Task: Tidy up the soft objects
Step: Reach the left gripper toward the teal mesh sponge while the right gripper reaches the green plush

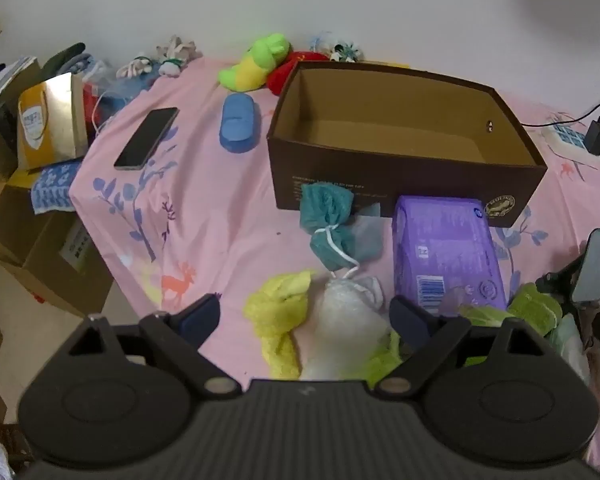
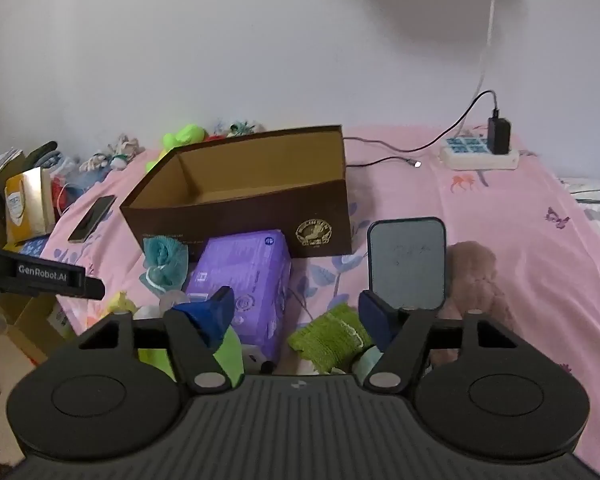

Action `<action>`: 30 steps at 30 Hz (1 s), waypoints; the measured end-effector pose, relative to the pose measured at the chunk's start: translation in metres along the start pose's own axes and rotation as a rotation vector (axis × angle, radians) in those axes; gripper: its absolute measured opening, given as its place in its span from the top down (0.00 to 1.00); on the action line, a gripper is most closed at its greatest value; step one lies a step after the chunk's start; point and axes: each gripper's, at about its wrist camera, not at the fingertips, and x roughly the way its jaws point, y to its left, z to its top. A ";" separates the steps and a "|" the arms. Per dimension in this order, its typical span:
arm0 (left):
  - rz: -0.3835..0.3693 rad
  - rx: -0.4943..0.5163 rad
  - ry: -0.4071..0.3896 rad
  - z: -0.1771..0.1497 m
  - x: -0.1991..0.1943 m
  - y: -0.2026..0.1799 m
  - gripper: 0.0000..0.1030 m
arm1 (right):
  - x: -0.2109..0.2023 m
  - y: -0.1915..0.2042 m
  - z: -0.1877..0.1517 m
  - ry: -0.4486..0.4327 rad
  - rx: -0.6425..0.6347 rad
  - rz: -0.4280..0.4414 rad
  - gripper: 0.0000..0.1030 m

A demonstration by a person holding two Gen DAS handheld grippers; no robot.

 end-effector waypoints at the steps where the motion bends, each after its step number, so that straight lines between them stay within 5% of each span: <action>1: 0.006 -0.002 -0.001 0.000 -0.001 -0.002 0.12 | 0.002 -0.002 0.001 0.010 -0.005 0.008 0.55; 19: 0.090 -0.074 0.035 0.005 -0.009 -0.023 0.12 | 0.015 -0.031 0.009 0.096 -0.071 0.159 0.69; 30: 0.160 -0.102 0.052 0.000 -0.008 -0.028 0.12 | 0.028 -0.048 0.000 0.220 0.043 0.346 0.70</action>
